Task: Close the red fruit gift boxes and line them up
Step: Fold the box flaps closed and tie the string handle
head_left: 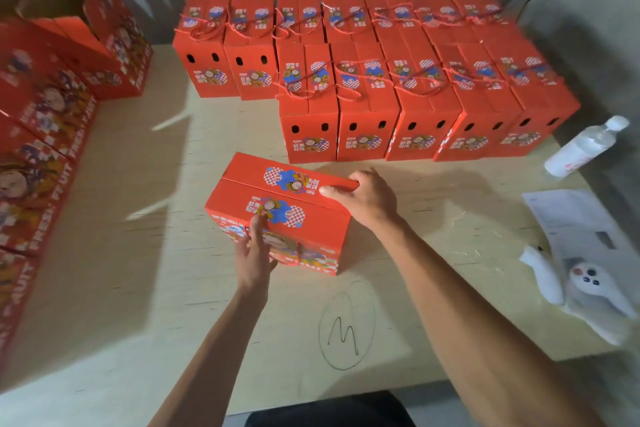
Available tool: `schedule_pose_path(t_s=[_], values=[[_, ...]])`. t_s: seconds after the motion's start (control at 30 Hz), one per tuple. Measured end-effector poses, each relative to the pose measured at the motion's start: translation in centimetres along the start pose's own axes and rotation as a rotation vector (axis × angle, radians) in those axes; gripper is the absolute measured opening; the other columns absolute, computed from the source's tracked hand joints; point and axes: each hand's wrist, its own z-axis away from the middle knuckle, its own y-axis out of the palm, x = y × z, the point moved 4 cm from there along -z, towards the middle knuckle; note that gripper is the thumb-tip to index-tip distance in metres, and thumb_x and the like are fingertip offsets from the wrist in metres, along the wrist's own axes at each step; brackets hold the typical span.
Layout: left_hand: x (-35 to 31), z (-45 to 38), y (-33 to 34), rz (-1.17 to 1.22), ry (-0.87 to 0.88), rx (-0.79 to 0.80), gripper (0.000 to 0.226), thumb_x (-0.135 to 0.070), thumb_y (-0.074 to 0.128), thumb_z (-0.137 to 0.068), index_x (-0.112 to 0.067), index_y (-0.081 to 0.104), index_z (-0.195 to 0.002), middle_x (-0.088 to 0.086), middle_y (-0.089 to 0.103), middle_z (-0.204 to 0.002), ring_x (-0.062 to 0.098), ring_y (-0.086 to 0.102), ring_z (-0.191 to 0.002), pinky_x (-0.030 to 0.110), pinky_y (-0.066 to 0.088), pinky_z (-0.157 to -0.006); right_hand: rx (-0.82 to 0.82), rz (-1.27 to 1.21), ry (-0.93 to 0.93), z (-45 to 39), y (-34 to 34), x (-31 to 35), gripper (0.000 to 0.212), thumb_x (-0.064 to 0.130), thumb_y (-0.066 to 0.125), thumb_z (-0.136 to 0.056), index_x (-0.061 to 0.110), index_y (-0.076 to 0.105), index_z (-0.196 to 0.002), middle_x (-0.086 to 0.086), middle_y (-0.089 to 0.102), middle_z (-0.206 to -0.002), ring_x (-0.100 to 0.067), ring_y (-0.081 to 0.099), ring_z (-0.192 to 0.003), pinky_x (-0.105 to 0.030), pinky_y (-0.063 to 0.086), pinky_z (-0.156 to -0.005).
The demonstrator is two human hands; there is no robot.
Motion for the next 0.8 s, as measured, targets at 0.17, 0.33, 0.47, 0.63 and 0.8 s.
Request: schedule_pose_path(t_s=[0.17, 0.33, 0.47, 0.63, 0.8], values=[[-2.6, -2.1, -4.3, -0.027, 0.129, -0.221, 0.048, -0.056, 0.059, -0.098, -0.012, 0.055, -0.082, 0.004, 0.060, -0.068, 0.011, 0.056, -0.053, 0.032, 0.045, -0.060, 0.291, -0.017, -0.055, 2.5, 2.5, 2.8, 0.075, 0.090, 0.064, -0.067, 0.016, 0.063, -0.057, 0.012, 0.052, -0.042, -0.006, 0.050, -0.041, -0.022, 0.030, -0.045], [-5.9, -4.4, -8.2, -0.200, 0.157, -0.397, 0.053, -0.054, 0.062, -0.097, -0.014, 0.049, -0.063, -0.001, 0.050, -0.059, 0.016, 0.044, -0.058, 0.033, 0.034, -0.054, 0.382, -0.211, -0.030, 6.0, 6.8, 6.0, 0.073, 0.076, 0.074, -0.073, 0.016, 0.042, -0.047, 0.009, 0.040, -0.041, -0.011, 0.036, -0.037, -0.027, 0.026, -0.044], [-8.1, -4.4, -9.1, -0.463, 0.225, -0.389, 0.057, -0.059, 0.067, -0.090, -0.017, 0.047, -0.057, -0.005, 0.041, -0.052, 0.012, 0.038, -0.049, 0.033, 0.027, -0.049, 0.492, -0.194, -0.043, 7.1, 8.3, 7.8, 0.064, 0.071, 0.077, -0.074, 0.017, 0.056, -0.047, 0.011, 0.047, -0.039, -0.004, 0.041, -0.034, -0.024, 0.030, -0.041], [-9.1, -3.3, -9.6, -0.732, 0.277, -0.406, 0.053, -0.070, 0.071, -0.080, -0.019, 0.056, -0.079, 0.001, 0.058, -0.078, 0.023, 0.054, -0.071, 0.040, 0.039, -0.063, 0.503, -0.165, 0.028, 8.3, 9.4, 8.3, 0.065, 0.085, 0.072, -0.062, 0.020, 0.068, -0.062, 0.006, 0.069, -0.059, -0.009, 0.063, -0.054, -0.028, 0.045, -0.053], [-8.7, -3.6, -9.6, -0.772, 0.229, -0.347, 0.071, -0.075, 0.074, -0.074, -0.014, 0.049, -0.101, 0.004, 0.056, -0.103, 0.024, 0.055, -0.094, 0.038, 0.043, -0.080, 0.361, -0.735, 0.051, 11.3, 11.0, 8.7, 0.032, 0.049, 0.081, -0.084, 0.029, 0.077, -0.109, 0.019, 0.077, -0.098, 0.001, 0.072, -0.091, -0.017, 0.052, -0.077]])
